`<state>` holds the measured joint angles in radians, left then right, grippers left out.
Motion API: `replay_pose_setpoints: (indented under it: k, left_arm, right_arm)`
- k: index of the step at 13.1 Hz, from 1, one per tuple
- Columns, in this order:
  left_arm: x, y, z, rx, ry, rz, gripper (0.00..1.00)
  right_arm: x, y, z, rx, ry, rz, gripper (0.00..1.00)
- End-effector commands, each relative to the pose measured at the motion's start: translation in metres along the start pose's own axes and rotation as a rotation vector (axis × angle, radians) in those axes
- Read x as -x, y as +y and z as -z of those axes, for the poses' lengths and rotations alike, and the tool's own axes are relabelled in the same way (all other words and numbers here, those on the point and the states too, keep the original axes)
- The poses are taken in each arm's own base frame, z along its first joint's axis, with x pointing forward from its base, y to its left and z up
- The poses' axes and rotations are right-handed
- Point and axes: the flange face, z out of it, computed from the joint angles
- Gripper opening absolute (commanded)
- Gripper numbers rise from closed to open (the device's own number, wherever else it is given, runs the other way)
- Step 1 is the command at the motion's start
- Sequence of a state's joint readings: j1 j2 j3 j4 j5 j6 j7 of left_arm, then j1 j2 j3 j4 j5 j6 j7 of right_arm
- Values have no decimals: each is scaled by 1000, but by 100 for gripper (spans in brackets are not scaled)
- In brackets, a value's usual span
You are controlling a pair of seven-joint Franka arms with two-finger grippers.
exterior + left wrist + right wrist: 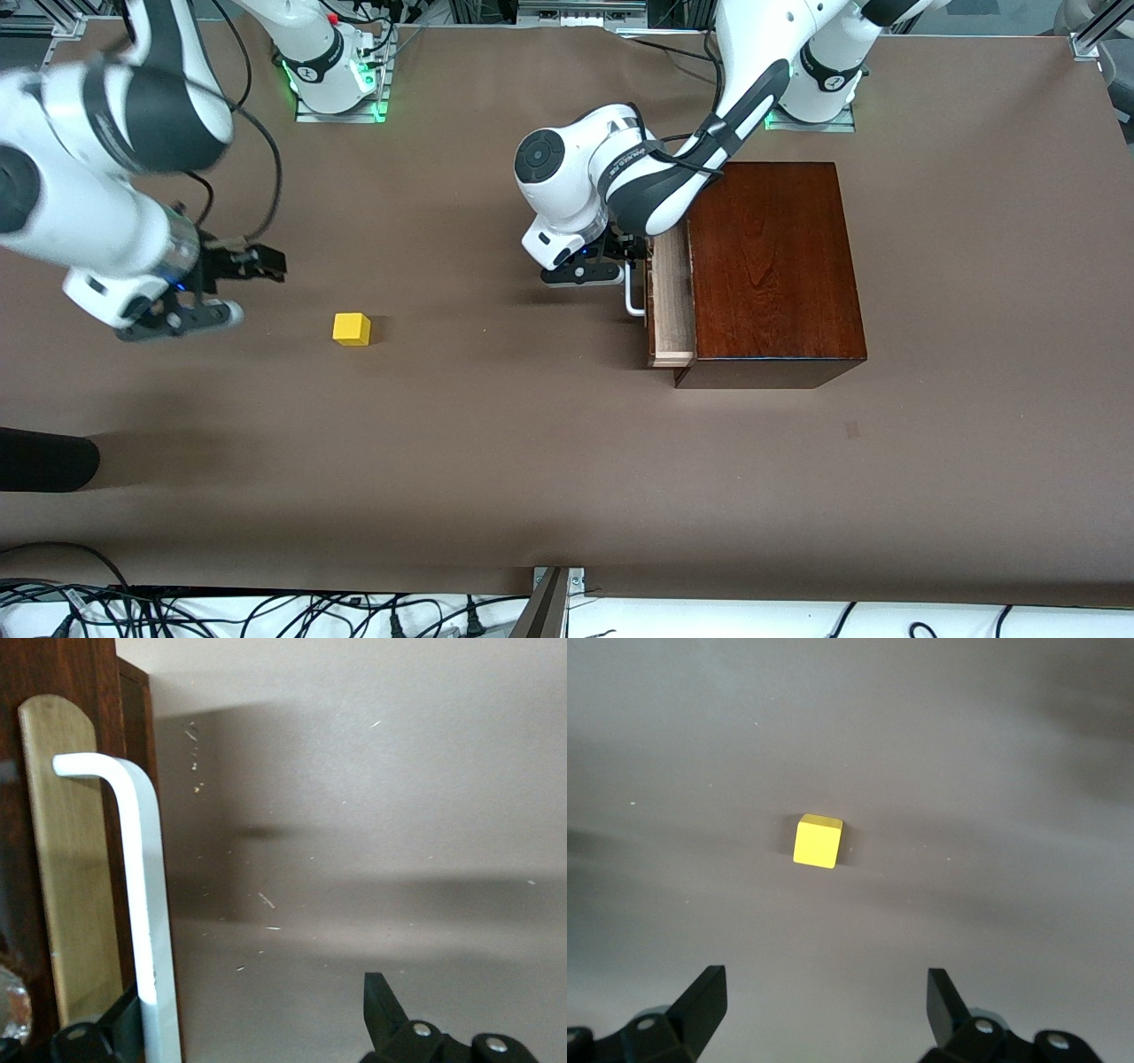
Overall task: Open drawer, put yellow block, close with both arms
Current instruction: 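Pull the drawer open with the left gripper while the right gripper reaches the cube, then grasp the yellow cube with the right gripper while the left gripper withdraws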
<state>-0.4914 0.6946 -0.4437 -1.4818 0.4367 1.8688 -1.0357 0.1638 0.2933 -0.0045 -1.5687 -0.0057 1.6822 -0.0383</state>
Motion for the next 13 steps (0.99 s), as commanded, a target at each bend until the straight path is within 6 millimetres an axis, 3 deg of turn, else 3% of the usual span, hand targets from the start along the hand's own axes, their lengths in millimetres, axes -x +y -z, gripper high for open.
replay_pose_setpoints:
  k: [1, 6, 7, 10, 13]
  left_arm:
    - [-2, 23, 10, 76, 27, 8, 100]
    - [-14, 14, 35, 119, 23, 33, 100]
    - [-20, 3, 51, 127, 42, 50, 100]
    - [-41, -61, 108, 123, 31, 69, 100]
    - [-64, -159, 161, 96, 5, 21, 100]
  right_arm:
    - [-12, -16, -11, -5, 27, 25, 100]
    - [-20, -23, -74, -8, 71, 17, 100]
    - [-21, -23, -84, -8, 74, 17, 100]
    - [-26, -23, -124, -17, 68, -54, 100]
    - [-23, -23, -180, -17, 126, -62, 100]
